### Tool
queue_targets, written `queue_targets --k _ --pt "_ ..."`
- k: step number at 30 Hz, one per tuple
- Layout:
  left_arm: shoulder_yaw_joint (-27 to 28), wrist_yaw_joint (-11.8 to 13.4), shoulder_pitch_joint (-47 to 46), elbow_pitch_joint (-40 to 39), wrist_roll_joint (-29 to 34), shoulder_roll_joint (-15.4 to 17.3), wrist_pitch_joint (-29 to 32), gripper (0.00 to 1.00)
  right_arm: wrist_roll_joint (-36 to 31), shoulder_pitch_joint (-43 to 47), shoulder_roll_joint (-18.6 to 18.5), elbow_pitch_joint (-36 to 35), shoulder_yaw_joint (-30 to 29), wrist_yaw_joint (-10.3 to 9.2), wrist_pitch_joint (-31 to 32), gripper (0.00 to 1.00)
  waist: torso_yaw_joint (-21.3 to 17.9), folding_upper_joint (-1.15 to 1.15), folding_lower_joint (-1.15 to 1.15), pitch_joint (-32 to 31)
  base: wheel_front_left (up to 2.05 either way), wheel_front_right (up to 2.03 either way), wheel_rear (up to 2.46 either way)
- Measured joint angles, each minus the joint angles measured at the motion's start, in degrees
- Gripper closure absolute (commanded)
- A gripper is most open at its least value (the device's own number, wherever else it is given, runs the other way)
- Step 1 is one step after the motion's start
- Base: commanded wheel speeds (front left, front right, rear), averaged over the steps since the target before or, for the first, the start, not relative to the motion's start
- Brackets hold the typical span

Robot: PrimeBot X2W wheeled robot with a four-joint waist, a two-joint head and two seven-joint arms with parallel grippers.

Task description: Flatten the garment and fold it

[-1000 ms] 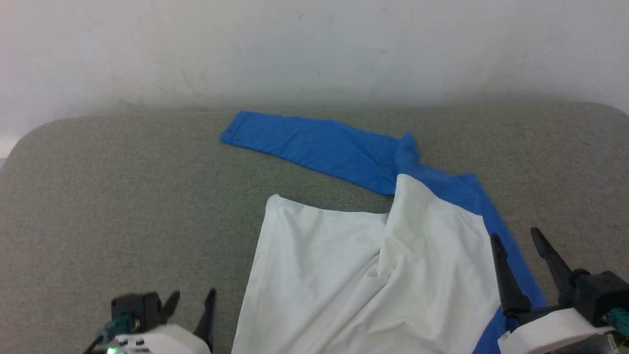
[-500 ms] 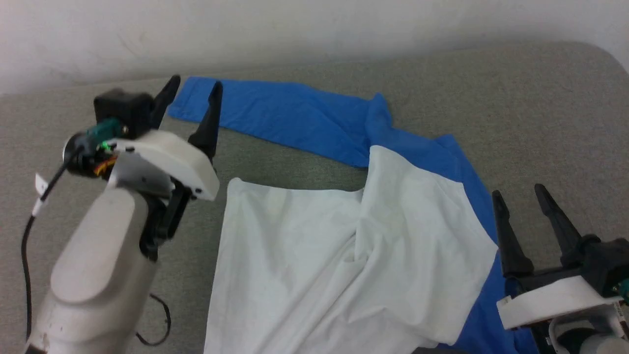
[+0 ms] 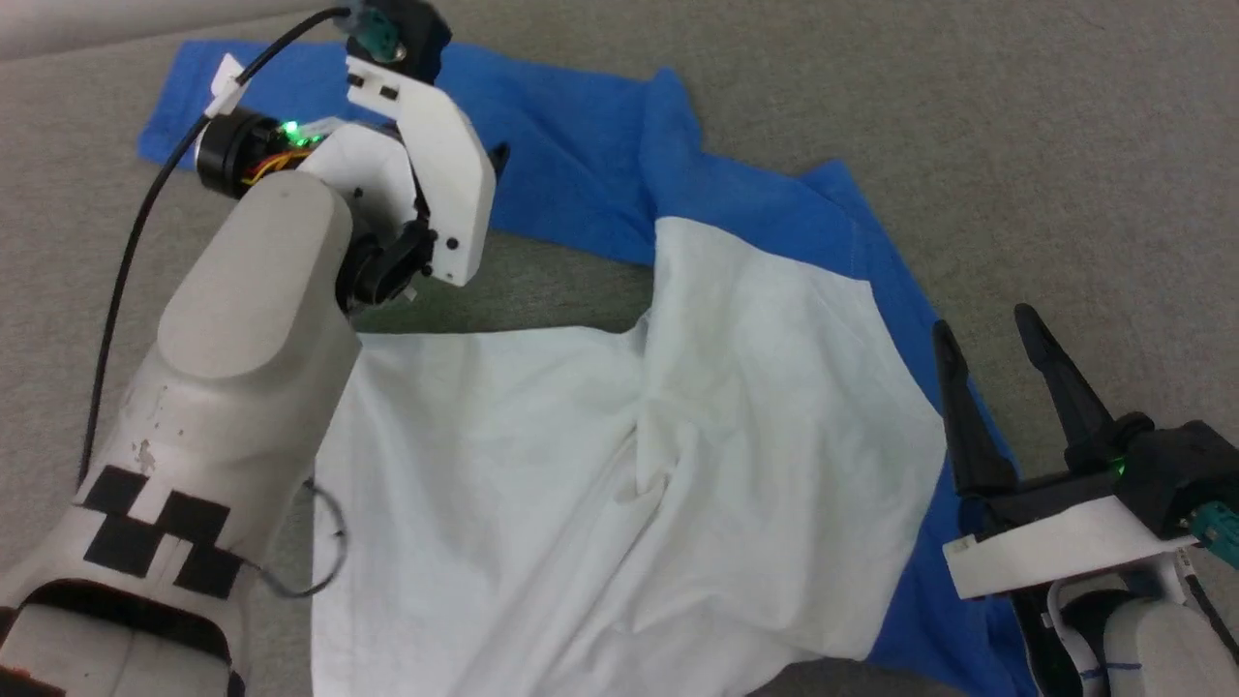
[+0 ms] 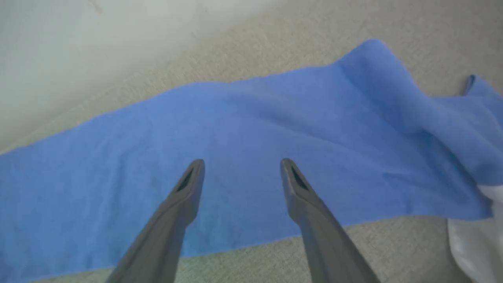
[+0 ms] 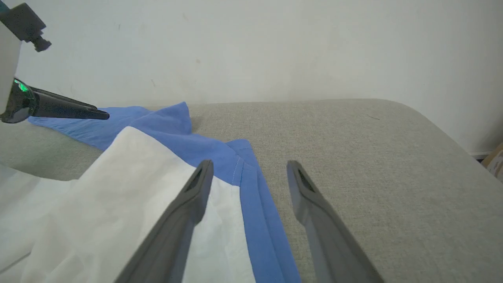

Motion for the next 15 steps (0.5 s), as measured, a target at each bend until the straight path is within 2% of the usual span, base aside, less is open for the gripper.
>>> queue_targets --k 7,9,12,15 --pt "-3.3 -1.1 -5.7 7.5 -0.8 1.0 14.8 0.0 1.0 -1.6 0.0 2.5 0.6 0.0 -1.5 0.0 -3.8 0.0 -0.03 3.0 0.0 0.0 0.0" --pt "-4.1 -1.4 -6.9 7.8 -1.0 1.4 17.6 1.0 1.1 -1.7 0.0 3.1 0.5 0.0 -1.7 0.0 -4.7 0.0 -0.04 3.4 0.0 0.0 0.0" --pt "-4.8 -1.5 -7.1 7.2 -1.3 2.0 17.8 1.0 1.3 -1.7 0.0 3.7 0.4 0.0 -2.2 0.0 -5.4 0.0 -0.02 3.6 0.0 0.0 0.0" --pt "-4.8 -1.9 -5.4 5.6 -1.6 3.3 13.3 1.0 1.4 -1.8 0.0 4.1 0.3 0.0 -2.3 0.0 -5.6 0.0 -0.02 2.8 0.0 0.0 0.0"
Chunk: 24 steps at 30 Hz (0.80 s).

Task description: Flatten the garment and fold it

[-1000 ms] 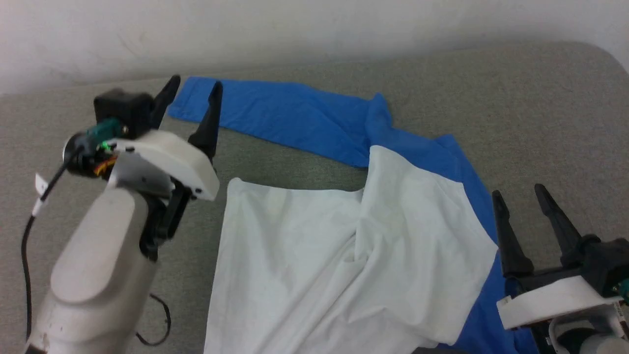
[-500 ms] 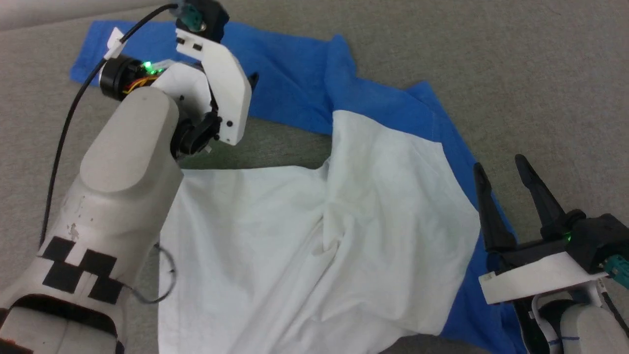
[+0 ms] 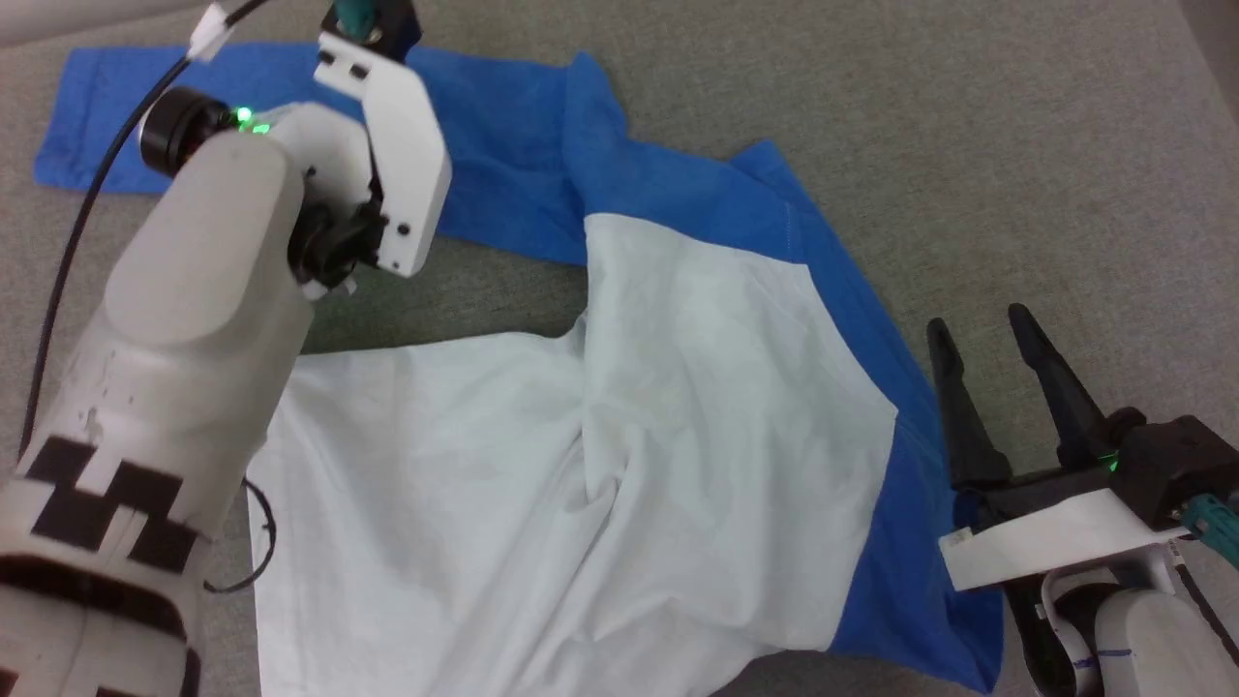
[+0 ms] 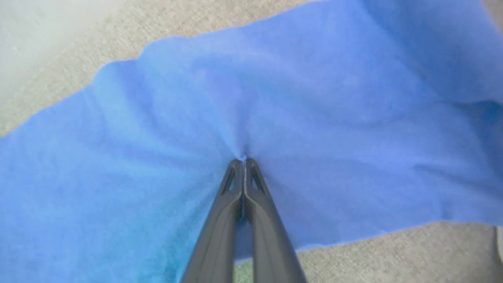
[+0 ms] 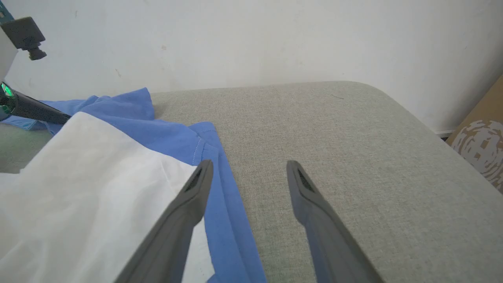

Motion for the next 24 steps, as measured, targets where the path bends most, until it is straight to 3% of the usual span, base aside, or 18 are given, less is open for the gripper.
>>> queue_targets --k 3,10,14,18,24 --pt "1.5 0.8 3.7 -2.8 -0.5 1.5 -6.0 1.0 -0.1 0.1 0.0 0.2 -1.0 0.0 0.1 0.0 0.1 0.0 0.01 -1.3 0.0 0.0 0.0" --pt "7.7 7.3 17.5 -16.4 -3.6 8.7 -13.7 1.0 -0.5 3.4 0.0 -0.2 -4.2 0.0 1.1 0.0 2.4 0.0 0.0 -5.9 0.0 0.0 0.0" --pt "12.8 14.5 29.1 -28.7 -5.3 14.1 -15.6 1.0 -0.5 5.1 0.0 -0.9 -4.5 0.0 1.9 0.0 4.6 -0.01 0.0 -8.5 0.0 0.0 0.0" --pt "18.7 24.0 44.5 -41.4 -6.5 18.6 -16.0 1.0 -1.2 5.9 0.0 -1.4 -4.4 0.0 2.9 0.0 7.0 -0.01 -0.01 -10.8 0.0 0.0 0.0" --pt "26.6 36.9 68.9 -53.9 -8.9 20.3 -16.7 1.0 -1.5 7.5 0.0 -1.8 -4.8 0.0 4.0 0.0 10.2 -0.01 -0.02 -13.8 0.0 0.0 0.0"
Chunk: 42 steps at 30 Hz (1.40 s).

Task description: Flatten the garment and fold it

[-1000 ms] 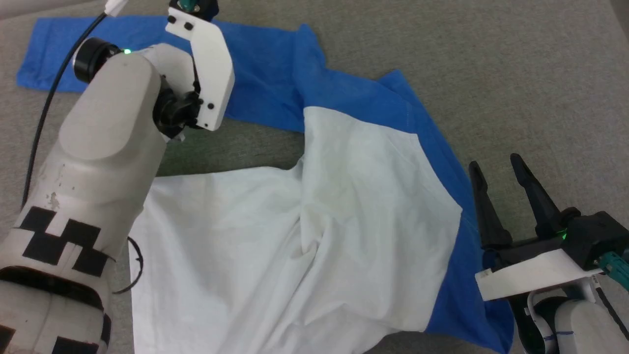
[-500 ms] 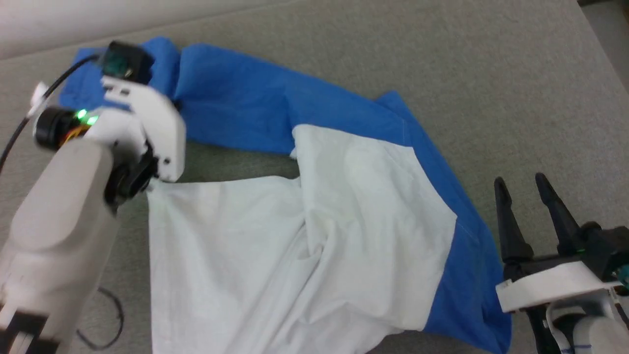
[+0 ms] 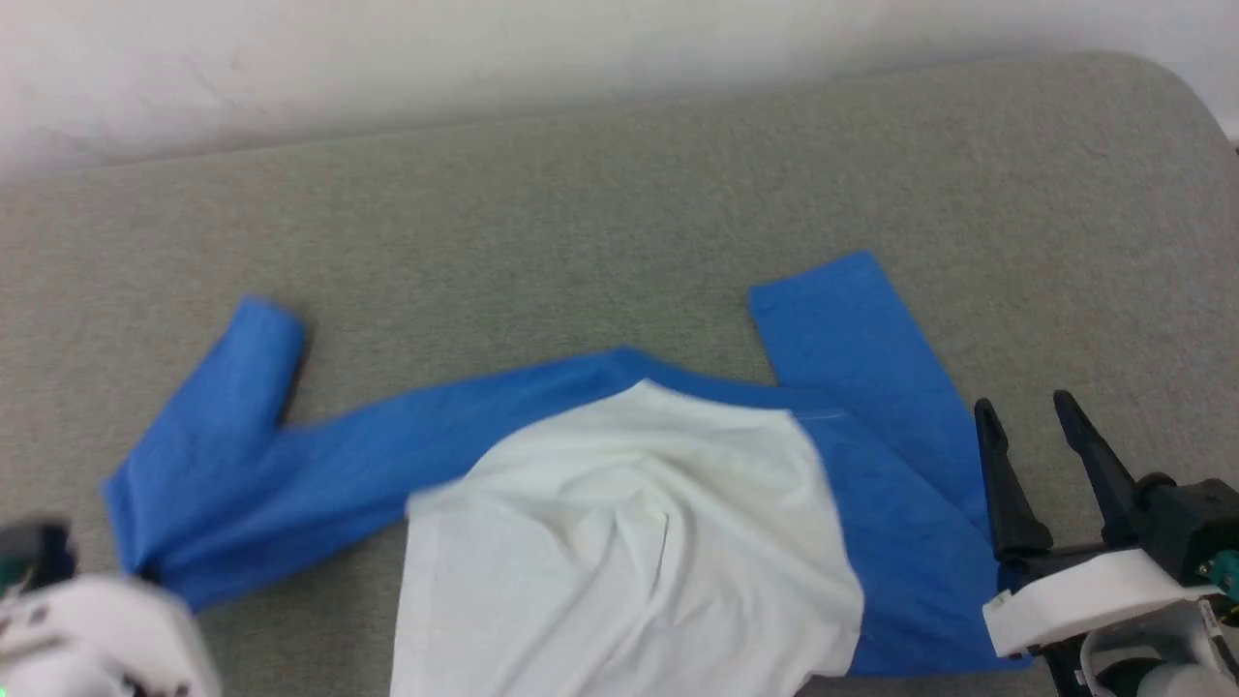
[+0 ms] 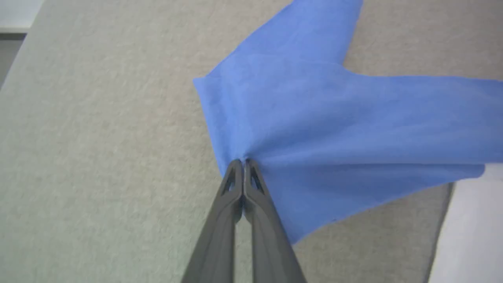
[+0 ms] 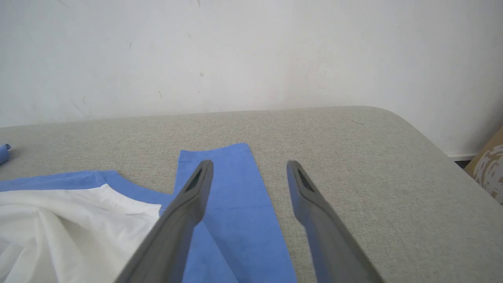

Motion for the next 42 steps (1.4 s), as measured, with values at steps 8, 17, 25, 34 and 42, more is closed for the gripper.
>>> queue_targets --k 8,17,25,34,42 --pt "6.2 6.2 19.7 -4.5 -5.0 -4.6 -1.9 1.0 -0.4 2.0 0.0 -0.3 -0.5 0.0 1.2 0.0 2.7 0.0 0.0 -3.4 0.0 0.0 0.0" --pt "4.5 -3.7 13.2 -2.7 -6.3 -10.2 -13.4 0.0 -1.2 2.9 0.0 -0.8 0.3 0.0 3.4 0.0 3.4 0.0 0.01 -6.8 0.0 0.0 0.0" --pt "2.4 -9.3 4.8 -1.0 0.3 -11.2 -26.5 0.0 -2.8 3.4 -0.1 -1.0 2.2 0.0 6.7 0.0 3.1 0.0 0.01 -8.7 0.0 0.0 0.0" --pt "-3.3 -13.0 -0.3 3.1 7.6 -16.1 -39.0 0.0 -0.3 1.6 -4.0 5.1 3.1 0.0 12.5 0.0 3.5 0.0 0.01 -8.9 0.0 0.0 0.0" --pt "-5.5 -13.4 -0.6 4.8 11.8 -20.4 -40.6 0.0 4.9 -8.9 -10.6 21.1 2.8 -0.01 19.8 0.0 5.2 0.0 0.02 -7.6 0.0 0.0 0.0"
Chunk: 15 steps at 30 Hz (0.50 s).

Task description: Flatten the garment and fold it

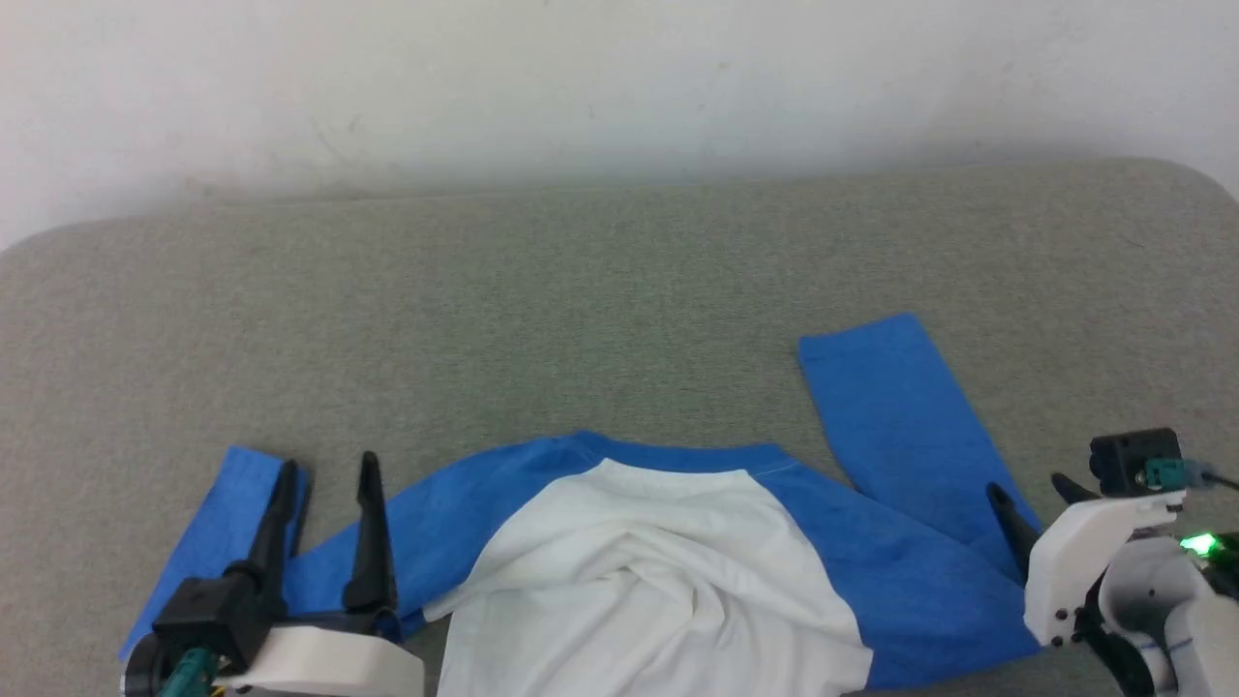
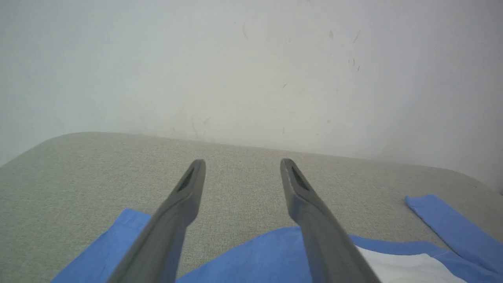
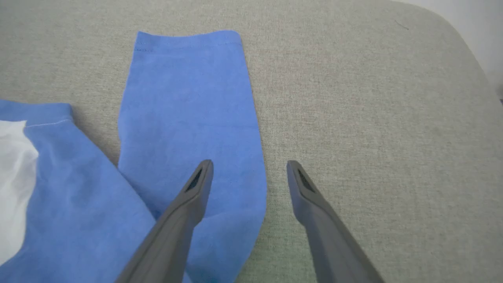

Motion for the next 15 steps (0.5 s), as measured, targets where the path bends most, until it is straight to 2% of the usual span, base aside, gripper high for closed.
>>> queue_targets --k 4,8,9,10,11,13,15 --pt "-0.7 -1.3 -1.3 1.5 1.2 -2.3 -0.2 0.0 3.5 -5.2 -3.3 9.2 3.0 0.0 5.9 0.0 1.7 0.0 0.0 0.7 0.0 0.0 0.0" --pt "0.1 -2.3 -2.4 2.7 2.1 -4.3 -0.2 0.0 8.6 -8.6 -5.3 14.3 6.8 -0.09 13.7 0.0 3.4 0.0 -0.01 1.3 0.0 0.0 0.0" --pt "0.4 -2.4 -2.4 3.0 2.4 -4.7 -0.2 0.0 10.4 -9.5 -5.6 15.0 7.3 -0.1 16.2 0.54 3.7 0.0 -0.01 1.4 0.0 0.0 0.0" --pt "0.6 -2.8 -2.4 3.2 2.7 -5.1 -0.2 0.0 11.8 -10.3 -6.1 15.4 7.8 -0.21 18.2 0.87 3.9 0.0 -0.01 1.5 0.0 0.0 0.0" --pt "1.0 -2.9 -2.4 3.3 2.9 -5.4 -0.2 0.0 12.8 -10.9 -6.5 15.5 8.4 -0.24 19.7 1.0 4.0 0.0 -0.01 1.5 0.0 0.0 0.0" --pt "1.9 -3.3 -2.3 3.5 3.3 -6.0 -0.2 0.0 14.9 -11.5 -6.9 15.0 9.8 -0.24 20.6 1.0 3.8 0.0 -0.01 1.5 0.0 0.0 0.0" --pt "2.5 -3.9 -2.3 3.7 3.7 -6.4 -0.2 0.0 14.8 -11.5 -7.2 13.7 10.3 -0.05 18.4 1.0 3.3 0.0 0.0 1.4 0.0 0.0 0.0"
